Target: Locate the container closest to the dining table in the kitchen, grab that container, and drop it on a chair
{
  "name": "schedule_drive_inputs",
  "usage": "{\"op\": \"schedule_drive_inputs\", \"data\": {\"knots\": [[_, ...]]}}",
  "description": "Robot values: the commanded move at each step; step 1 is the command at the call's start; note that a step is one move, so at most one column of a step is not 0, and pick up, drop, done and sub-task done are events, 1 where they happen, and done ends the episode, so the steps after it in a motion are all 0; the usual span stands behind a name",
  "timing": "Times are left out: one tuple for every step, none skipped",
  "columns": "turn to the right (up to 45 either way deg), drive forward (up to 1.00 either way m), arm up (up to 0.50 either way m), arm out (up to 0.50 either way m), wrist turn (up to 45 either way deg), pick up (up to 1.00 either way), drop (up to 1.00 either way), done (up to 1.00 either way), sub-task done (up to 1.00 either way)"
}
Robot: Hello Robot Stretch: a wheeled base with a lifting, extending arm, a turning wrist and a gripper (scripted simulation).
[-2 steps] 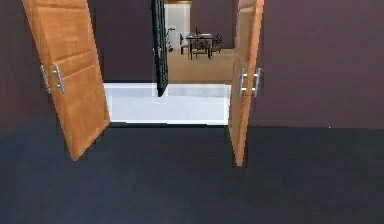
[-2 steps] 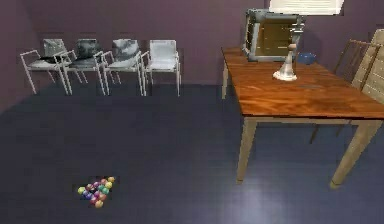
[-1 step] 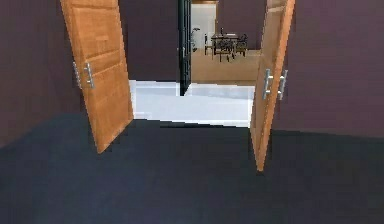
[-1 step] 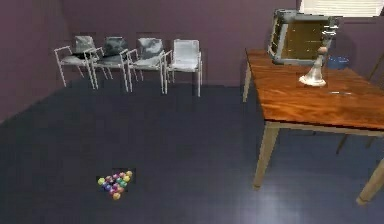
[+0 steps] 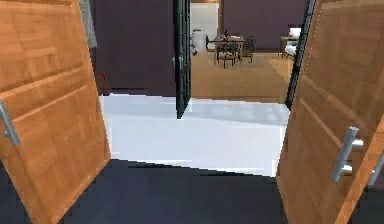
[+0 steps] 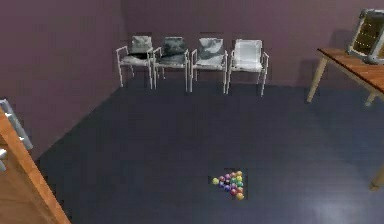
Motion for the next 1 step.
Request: {"op": "schedule_drive_inputs", "data": {"knots": [[-3.0,0.00,0.00,0.00,0.0,0.00,0.00,0.00,0.00]]}}
